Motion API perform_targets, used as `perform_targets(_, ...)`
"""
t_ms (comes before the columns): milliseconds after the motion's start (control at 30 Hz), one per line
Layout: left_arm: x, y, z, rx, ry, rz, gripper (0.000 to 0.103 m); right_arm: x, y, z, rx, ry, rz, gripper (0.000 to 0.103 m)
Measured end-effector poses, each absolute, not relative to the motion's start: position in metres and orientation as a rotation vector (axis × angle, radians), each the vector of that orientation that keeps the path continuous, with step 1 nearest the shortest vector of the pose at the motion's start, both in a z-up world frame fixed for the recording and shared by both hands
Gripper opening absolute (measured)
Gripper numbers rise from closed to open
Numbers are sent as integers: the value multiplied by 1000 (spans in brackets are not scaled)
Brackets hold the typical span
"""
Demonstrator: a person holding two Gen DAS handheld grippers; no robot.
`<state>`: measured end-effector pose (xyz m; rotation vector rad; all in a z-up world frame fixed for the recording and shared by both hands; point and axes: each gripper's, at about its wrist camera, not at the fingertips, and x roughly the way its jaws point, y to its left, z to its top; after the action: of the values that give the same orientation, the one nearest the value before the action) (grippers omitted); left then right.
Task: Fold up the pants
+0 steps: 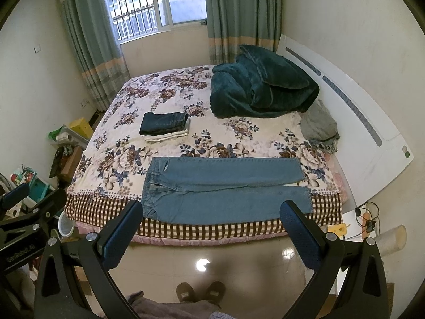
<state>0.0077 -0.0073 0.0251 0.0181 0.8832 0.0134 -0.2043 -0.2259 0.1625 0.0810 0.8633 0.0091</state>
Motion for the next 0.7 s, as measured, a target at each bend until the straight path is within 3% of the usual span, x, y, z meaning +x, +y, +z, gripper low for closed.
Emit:
perform_targets(200, 28, -10, 10, 20, 885, 76, 103, -179, -242, 136, 124, 884, -15, 103)
perform_targets(700, 145, -52, -73, 58, 954, 150, 103, -13, -352, 22, 204, 977, -185, 103)
